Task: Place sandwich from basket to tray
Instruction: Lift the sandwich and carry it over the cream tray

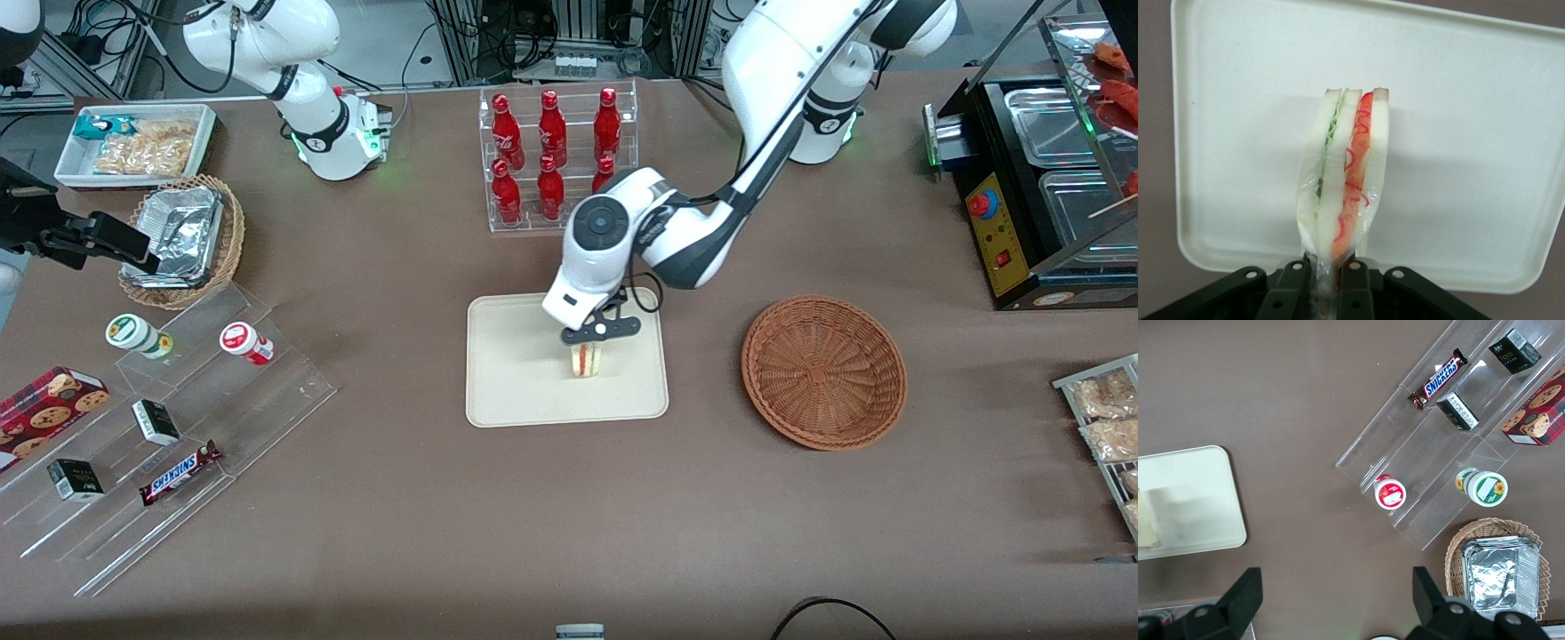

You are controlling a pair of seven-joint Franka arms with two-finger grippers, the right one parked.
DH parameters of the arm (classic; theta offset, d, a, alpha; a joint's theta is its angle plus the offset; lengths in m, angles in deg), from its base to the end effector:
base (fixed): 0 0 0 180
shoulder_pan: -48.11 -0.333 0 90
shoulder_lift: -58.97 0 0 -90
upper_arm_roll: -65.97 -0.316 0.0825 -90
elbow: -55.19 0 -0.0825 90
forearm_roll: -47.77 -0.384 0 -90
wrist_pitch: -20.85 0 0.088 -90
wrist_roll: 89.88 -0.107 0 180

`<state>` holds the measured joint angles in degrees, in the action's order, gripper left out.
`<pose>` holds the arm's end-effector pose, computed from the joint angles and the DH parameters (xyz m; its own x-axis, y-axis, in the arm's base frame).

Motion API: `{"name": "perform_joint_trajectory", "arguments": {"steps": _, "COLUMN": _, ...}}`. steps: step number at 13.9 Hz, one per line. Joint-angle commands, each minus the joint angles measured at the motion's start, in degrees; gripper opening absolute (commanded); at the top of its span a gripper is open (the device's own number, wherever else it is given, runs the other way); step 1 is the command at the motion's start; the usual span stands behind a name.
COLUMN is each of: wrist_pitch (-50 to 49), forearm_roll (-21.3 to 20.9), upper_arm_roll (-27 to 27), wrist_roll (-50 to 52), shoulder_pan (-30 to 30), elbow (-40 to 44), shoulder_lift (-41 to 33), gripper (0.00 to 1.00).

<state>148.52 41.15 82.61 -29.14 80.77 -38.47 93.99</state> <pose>0.4697 -0.5024 0.2744 0.9824 0.1774 -0.0585 0.1801 -0.9826 0.0450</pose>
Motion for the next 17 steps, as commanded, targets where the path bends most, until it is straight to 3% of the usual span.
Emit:
{"name": "perform_joint_trajectory", "arguments": {"steps": 1, "wrist_pitch": -3.1, "forearm_roll": -4.1, "upper_arm_roll": -0.6, "wrist_roll": 4.8, "shoulder_pan": 1.9, "elbow": 6.6, "shoulder_lift": 4.3, "gripper": 0.05}}
{"name": "perform_joint_trajectory", "arguments": {"steps": 10, "wrist_pitch": -7.1, "forearm_roll": -3.8, "upper_arm_roll": -0.3, "wrist_roll": 4.4, "shoulder_pan": 2.1, "elbow": 13.2, "shoulder_lift": 9.8, "gripper": 0.1}}
{"name": "perform_joint_trajectory", "arguments": {"steps": 11, "wrist_pitch": -7.0, "forearm_roll": -3.3, "upper_arm_roll": -0.3, "wrist_roll": 4.4, "shoulder_pan": 2.1, "elbow": 13.2, "shoulder_lift": 9.8, "gripper": 0.3}}
{"name": "perform_joint_trajectory", "arguments": {"steps": 12, "wrist_pitch": -6.8, "forearm_roll": -3.3, "upper_arm_roll": -0.2, "wrist_roll": 4.3, "shoulder_pan": 1.9, "elbow": 13.2, "shoulder_lift": 9.6, "gripper": 0.99}}
{"name": "perform_joint_trajectory", "arguments": {"steps": 17, "wrist_pitch": -12.0, "forearm_roll": -4.8, "upper_arm_roll": -0.6, "wrist_roll": 3.1, "shoulder_pan": 2.7, "elbow": 13.0, "shoulder_lift": 4.5, "gripper": 1.0}}
